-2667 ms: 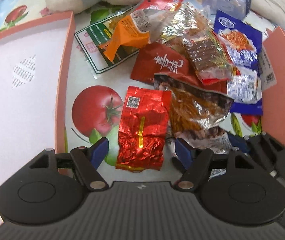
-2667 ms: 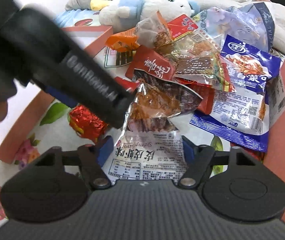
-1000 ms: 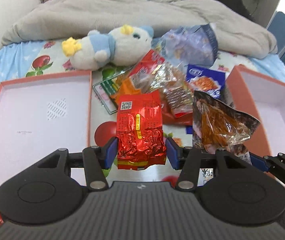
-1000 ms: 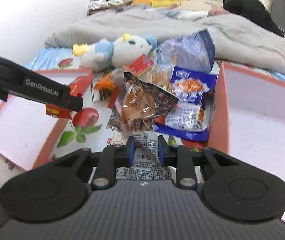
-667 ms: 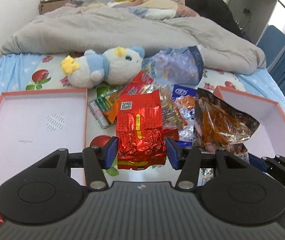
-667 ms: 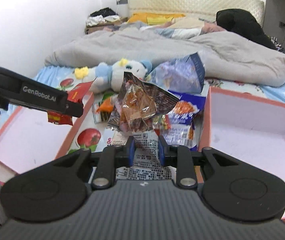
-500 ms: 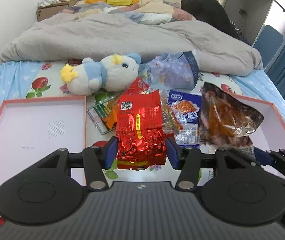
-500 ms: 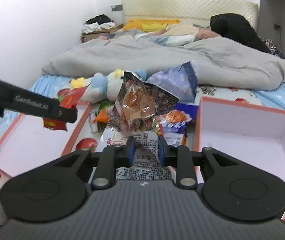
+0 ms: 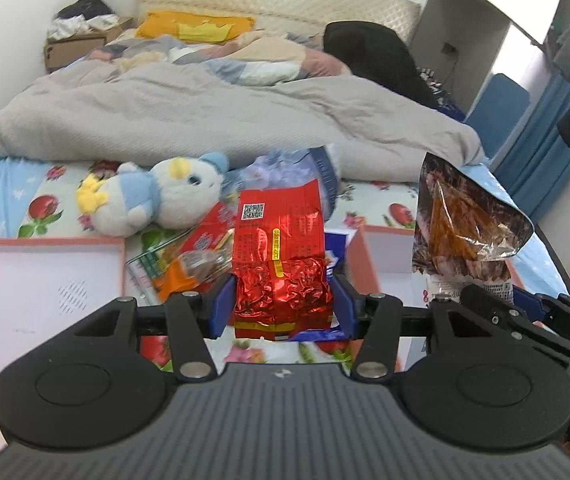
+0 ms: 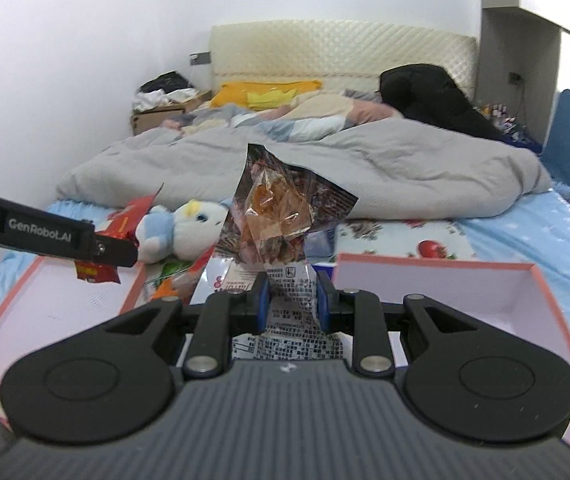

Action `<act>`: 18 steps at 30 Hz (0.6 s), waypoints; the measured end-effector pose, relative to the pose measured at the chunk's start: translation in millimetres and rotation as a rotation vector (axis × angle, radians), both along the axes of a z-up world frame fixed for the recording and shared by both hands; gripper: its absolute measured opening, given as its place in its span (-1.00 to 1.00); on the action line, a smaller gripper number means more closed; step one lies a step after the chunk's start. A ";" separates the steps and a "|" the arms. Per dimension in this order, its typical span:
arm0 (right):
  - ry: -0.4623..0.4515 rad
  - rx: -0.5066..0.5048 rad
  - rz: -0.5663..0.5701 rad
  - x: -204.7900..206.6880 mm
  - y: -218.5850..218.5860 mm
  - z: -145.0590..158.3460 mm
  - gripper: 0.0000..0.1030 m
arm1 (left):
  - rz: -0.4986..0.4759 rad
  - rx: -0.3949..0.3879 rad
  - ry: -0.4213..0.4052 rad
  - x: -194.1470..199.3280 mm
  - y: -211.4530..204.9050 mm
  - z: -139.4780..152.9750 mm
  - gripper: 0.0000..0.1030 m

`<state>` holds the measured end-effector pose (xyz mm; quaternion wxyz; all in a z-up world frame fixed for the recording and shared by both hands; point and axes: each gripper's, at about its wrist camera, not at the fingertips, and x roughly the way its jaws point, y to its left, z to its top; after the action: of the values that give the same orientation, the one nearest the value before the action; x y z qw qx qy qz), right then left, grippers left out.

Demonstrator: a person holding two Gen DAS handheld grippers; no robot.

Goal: Organize snacks
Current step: 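Lift the red tea packet with the left tool while the right tool lifts the shrimp-strip bag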

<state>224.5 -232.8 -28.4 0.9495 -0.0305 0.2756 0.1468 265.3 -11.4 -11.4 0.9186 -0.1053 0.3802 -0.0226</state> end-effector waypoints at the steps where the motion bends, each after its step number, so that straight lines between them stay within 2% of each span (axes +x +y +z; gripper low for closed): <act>1: -0.006 0.000 -0.010 0.1 -4.1 2.8 -0.47 | -0.009 -0.003 -0.005 1.7 -4.5 2.4 0.12; 11: -0.029 -0.003 -0.088 6.4 -51.3 11.7 -0.47 | -0.102 -0.034 -0.031 22.1 -66.7 18.8 0.12; 18: 0.009 -0.004 -0.150 19.5 -87.5 -1.2 -0.47 | -0.150 -0.022 0.012 47.3 -113.6 2.3 0.12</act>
<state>244.0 -320.4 -29.6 0.9565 -0.0108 0.2818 0.0748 312.5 -125.0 -9.1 0.9108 -0.0867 0.3923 -0.0951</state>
